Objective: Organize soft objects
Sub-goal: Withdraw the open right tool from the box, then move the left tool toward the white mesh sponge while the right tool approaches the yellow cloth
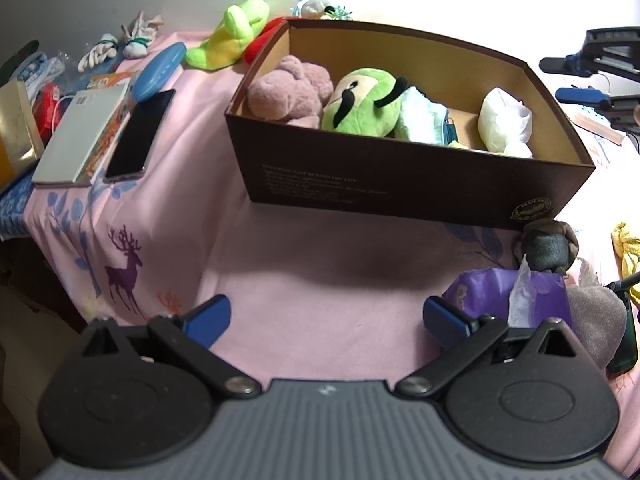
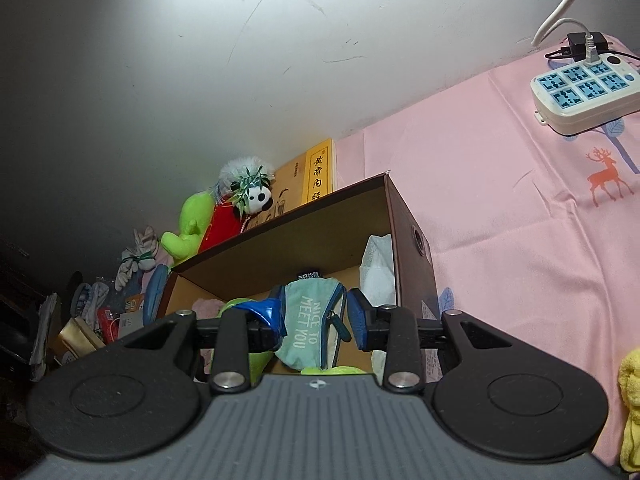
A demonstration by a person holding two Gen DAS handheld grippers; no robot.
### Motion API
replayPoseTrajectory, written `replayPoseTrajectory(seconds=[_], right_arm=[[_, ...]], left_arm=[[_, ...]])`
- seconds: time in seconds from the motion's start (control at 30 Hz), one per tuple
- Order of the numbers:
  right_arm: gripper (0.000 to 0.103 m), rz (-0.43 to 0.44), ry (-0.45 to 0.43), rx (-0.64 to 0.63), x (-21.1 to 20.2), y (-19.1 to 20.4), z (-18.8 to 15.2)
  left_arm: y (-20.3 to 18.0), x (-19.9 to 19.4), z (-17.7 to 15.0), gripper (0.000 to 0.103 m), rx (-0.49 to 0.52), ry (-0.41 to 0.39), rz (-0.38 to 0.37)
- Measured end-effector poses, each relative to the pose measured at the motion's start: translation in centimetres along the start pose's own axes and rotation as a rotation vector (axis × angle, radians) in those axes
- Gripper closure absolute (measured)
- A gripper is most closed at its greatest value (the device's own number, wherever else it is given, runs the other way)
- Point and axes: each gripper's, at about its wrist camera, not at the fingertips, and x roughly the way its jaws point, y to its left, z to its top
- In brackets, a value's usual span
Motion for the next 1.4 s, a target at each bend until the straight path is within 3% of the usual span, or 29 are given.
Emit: replayPoseTrajectory(seconds=[0.2, 0.53, 0.83, 1.4], right_arm=[[0.086, 0.058, -0.024, 0.031, -3.6, -0.6, -1.2], [0.085, 0.064, -0.066, -0.022, -8.4, -1.5, -3.3], [0.084, -0.007, -0.123, -0.153, -12.3, -1.9, -5.5], [0.086, -0.107, -0.188, -0.162, -19.4, -7.4, -8.0]], left_arm=[[-1.3, -0.7, 0.3, 0.001, 0.027, -0.015, -0.008], [-4.0, -2.0, 0.1, 0.001, 0.069, -0.044, -0.010], [-6.3, -3.2, -0.5, 0.001, 0.086, -0.067, 0.003], [-13.0, -5.0, -2.0, 0.001, 0.140, -0.100, -0.012]])
